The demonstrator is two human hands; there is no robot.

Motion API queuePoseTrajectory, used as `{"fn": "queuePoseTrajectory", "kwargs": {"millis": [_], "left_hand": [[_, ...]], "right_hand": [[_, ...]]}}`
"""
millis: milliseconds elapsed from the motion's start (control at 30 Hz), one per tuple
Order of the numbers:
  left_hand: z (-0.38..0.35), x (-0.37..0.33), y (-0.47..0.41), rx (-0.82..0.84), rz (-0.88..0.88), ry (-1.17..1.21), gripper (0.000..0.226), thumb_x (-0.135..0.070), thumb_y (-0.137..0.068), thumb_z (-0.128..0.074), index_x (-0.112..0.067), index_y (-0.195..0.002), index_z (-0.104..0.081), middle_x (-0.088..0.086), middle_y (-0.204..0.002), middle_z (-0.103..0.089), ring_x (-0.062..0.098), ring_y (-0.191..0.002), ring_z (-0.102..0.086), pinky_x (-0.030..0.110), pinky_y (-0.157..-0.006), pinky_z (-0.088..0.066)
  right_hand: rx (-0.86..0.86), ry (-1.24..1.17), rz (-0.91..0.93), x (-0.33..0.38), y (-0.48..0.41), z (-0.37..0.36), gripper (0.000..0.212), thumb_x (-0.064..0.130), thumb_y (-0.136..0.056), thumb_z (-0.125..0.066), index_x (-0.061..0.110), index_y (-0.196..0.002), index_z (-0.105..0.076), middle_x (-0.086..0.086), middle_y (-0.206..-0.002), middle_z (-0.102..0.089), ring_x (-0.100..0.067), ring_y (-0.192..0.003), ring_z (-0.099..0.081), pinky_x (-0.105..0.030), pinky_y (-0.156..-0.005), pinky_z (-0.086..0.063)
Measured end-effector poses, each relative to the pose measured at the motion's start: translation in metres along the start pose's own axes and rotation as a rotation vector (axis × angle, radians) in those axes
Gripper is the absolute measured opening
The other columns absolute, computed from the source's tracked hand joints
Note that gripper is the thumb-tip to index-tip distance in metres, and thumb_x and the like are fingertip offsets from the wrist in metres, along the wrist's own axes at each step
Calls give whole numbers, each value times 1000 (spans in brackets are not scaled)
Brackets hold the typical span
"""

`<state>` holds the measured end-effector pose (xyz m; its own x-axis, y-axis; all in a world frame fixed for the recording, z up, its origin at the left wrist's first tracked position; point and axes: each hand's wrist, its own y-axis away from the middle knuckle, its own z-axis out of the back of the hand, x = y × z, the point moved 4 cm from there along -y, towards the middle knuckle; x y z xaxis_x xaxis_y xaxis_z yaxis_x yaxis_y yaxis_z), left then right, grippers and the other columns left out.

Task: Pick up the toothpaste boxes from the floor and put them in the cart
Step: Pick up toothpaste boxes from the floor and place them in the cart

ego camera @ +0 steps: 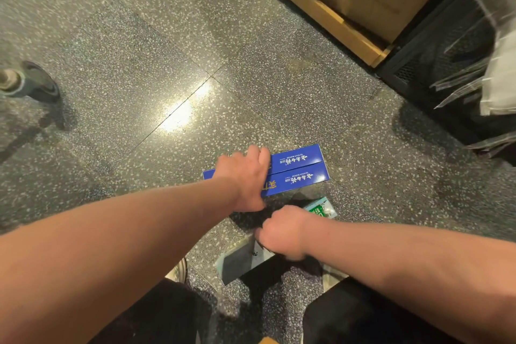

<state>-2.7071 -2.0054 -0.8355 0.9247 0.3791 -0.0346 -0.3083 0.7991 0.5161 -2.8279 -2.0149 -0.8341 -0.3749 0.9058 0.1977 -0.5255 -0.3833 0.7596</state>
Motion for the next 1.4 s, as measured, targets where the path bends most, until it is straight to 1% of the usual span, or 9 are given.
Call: {"fn": "queuePoseTrajectory", "kwargs": {"millis": [67, 167, 367, 600, 733, 833, 1033, 1200, 1400], "left_hand": [[2, 1, 0, 26, -6, 30, 78, -58, -73, -74, -18, -122, -30, 2, -110, -44, 26, -82, -54, 40, -60, -48], [8, 5, -3, 39, -20, 71, 55, -42, -80, -69, -19, -106, -27, 1, -101, -45, 23, -75, -54, 38, -58, -50], [20, 25, -9, 18, 35, 67, 58, -49, -78, -69, -20, -104, -25, 0, -102, -49, 23, -75, -50, 35, -58, -40], [43, 64, -21, -29, 135, 127, 60, -52, -75, -71, -23, -103, -27, -1, -101, -49, 23, -78, -53, 36, -64, -43], [66, 89, -24, -49, 155, 120, 61, -52, -75, -72, -23, -103, -27, 1, -108, -54, 23, -79, -50, 37, -66, -40], [102, 101, -5, -58, 175, 141, 61, -54, -76, -71, -23, -102, -26, 0, -108, -55, 24, -80, -54, 36, -65, -39], [234, 107, 108, -55, 221, 273, 59, -57, -80, -67, -19, -112, -36, -3, -100, -48, 23, -80, -58, 36, -64, -44], [399, 118, 245, -65, 243, 336, 55, -55, -79, -68, -22, -106, -32, -3, -98, -52, 22, -75, -54, 35, -64, -45], [588, 151, 412, -227, 307, 321, 57, -59, -78, -66, -22, -109, -37, -1, -109, -57, 26, -94, -65, 34, -70, -39]], "right_hand": [[2, 1, -2, -4, 0, 5, 47, 13, -87, -68, 6, -130, -51, -10, -112, -65, -33, -95, -67, -41, -64, -53], [-19, 6, -25, -16, 3, 13, 36, 9, -89, -65, 7, -123, -52, -10, -113, -65, -33, -96, -67, -40, -62, -46], [-98, -17, -117, -52, 6, 39, 43, 37, -87, -71, 13, -117, -50, -5, -108, -64, -31, -97, -66, -39, -71, -52], [-223, 49, -155, -83, -6, 75, 41, 40, -89, -66, 16, -118, -50, 2, -87, -50, -27, -88, -64, -36, -58, -35], [-269, 49, -153, -95, -4, 108, 39, 37, -88, -67, 17, -117, -51, 2, -85, -50, -27, -91, -65, -35, -62, -37], [-276, 62, -170, -96, 22, 148, 35, 34, -89, -66, 19, -116, -50, 1, -98, -62, -26, -95, -65, -35, -64, -35], [-233, 49, -143, -53, 147, 264, 31, 30, -90, -65, 20, -115, -49, 4, -95, -63, -23, -85, -63, -34, -58, -32], [-235, 71, -104, 15, 291, 405, 25, 23, -87, -63, 20, -109, -51, 3, -91, -64, -25, -83, -65, -34, -59, -41], [-334, 187, -66, 100, 439, 585, 29, 24, -87, -61, 20, -114, -51, -1, -97, -64, -28, -89, -64, -34, -61, -32]]}}
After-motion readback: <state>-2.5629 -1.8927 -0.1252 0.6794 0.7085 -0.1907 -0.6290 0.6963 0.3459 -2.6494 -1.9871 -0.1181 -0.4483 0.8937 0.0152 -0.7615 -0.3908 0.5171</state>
